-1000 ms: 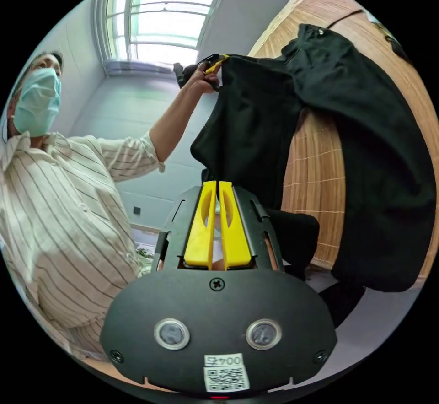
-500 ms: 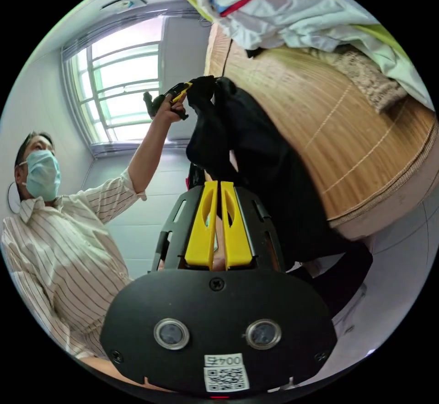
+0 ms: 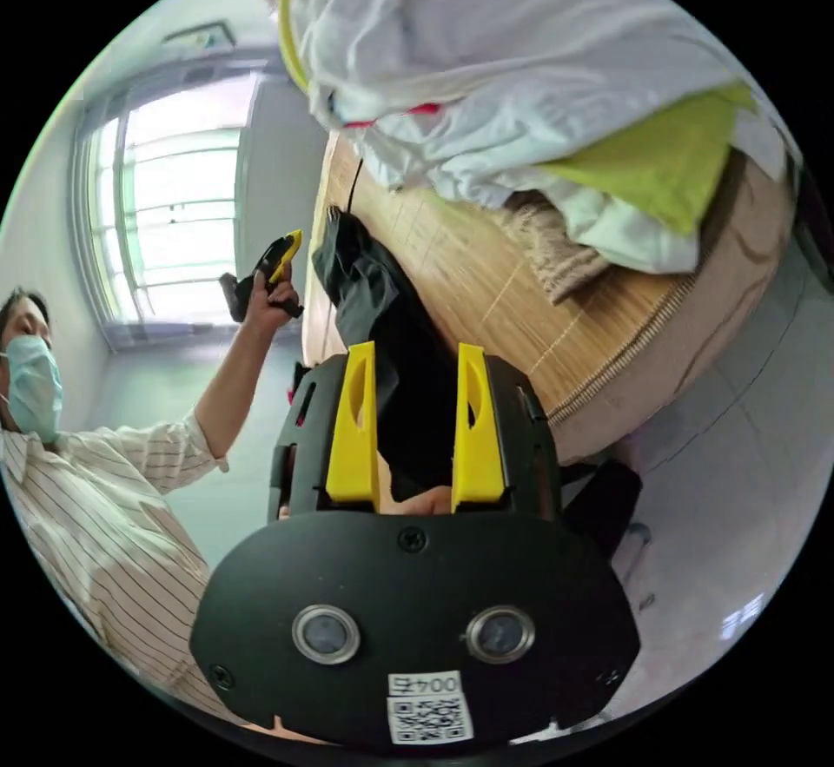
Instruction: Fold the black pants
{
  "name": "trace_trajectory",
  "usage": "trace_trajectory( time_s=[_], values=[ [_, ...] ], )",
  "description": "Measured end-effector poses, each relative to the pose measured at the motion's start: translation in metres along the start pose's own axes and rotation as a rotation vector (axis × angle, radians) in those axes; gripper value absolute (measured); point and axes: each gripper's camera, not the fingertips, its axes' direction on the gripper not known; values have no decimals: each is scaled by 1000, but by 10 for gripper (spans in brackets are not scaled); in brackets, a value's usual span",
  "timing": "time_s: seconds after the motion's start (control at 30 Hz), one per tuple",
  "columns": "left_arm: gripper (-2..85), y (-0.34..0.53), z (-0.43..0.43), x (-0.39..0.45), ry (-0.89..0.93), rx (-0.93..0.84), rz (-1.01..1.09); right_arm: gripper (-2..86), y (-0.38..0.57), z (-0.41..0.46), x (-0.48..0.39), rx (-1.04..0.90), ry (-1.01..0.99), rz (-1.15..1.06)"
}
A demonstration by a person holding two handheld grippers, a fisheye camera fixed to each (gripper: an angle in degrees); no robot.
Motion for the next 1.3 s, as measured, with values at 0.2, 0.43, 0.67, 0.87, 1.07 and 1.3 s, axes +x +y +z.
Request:
trace_trajectory(
  time_s=[0.2,0.43,0.67,0.87,1.07,1.3],
  values=[
    [0,112,20,20,-41,-157,3,138,-3,96,-40,-233,248,-216],
    [0,143,67,67,-35,-358,47,49,53,163,-30,-268,212,-23],
    [0,166,37,39,-100,-406,217,46,137,266,-55,-296,119,122],
    [1,191,-11,-22,-224,-526,356,48,208,402,-151,-501,196,-144],
    [0,233,-57,-104,-261,-496,146,75,155,344,-178,-366,171,-381],
    [0,278,-63,-58,-271,-290,5,138,-47,288,-128,-165,120,-281]
  ],
)
